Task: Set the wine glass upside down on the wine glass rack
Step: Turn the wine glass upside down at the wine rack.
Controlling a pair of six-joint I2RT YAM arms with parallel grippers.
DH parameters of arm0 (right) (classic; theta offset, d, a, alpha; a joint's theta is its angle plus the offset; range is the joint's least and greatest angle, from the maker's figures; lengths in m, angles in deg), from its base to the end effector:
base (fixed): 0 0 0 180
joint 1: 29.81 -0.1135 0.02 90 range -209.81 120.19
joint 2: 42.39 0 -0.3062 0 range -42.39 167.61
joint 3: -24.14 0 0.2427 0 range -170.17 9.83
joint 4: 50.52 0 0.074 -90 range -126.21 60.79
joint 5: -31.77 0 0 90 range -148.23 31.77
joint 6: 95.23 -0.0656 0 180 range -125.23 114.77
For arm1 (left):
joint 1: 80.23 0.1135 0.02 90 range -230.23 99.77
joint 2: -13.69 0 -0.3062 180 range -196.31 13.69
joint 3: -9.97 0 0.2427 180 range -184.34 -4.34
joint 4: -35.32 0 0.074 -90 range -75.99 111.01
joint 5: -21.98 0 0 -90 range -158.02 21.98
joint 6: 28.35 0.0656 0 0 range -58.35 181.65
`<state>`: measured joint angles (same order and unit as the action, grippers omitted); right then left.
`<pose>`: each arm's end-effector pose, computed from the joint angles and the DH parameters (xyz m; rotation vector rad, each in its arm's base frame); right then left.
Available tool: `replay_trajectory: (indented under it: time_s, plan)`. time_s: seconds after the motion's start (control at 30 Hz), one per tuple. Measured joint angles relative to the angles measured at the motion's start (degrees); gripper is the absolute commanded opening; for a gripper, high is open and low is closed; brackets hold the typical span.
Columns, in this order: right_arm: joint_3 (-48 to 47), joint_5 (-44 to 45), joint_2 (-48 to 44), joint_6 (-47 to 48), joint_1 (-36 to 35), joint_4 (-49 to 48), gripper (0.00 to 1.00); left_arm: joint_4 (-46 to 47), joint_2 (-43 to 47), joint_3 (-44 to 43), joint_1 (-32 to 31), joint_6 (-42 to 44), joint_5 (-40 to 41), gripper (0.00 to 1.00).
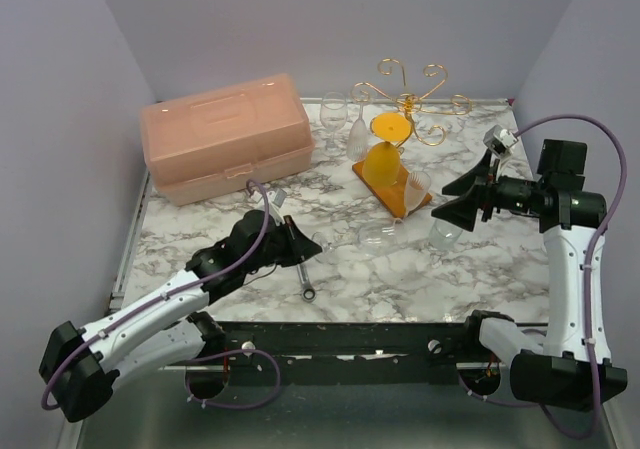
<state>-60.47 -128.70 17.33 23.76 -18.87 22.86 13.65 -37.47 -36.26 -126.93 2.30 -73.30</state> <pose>0.1584 0.0324 0.4082 -0.7933 1.7808 1.0066 0.1289 -0.1456 0.2688 -0.1861 2.2670 -1.1849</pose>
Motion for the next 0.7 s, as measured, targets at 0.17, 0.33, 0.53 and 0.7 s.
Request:
replay_trajectory:
  time_s: [0.17, 0.33, 0.53, 0.7]
  plan:
    - [-3.7, 0.7, -0.3, 1.2, 0.0, 2.6, 0.79, -8.4, 3.8, -3.5, 0.9, 9.9, 2.0, 0.0]
    - [-6.1, 1.1, -0.6, 1.0, 0.0, 3.8, 0.79, -14.8, 6.6, -7.6, 0.9, 18.4, 4.4, 0.0]
    - [-8.4, 1.5, -1.0, -1.6, 0.0, 3.6, 0.79, -19.5, 8.9, -11.6, 1.0, 28.0, 8.2, 0.0]
    - [-9.7, 1.3, -0.9, -4.0, 0.0, 2.6, 0.79, -21.8, 9.7, -14.1, 0.9, 36.5, 9.4, 0.0]
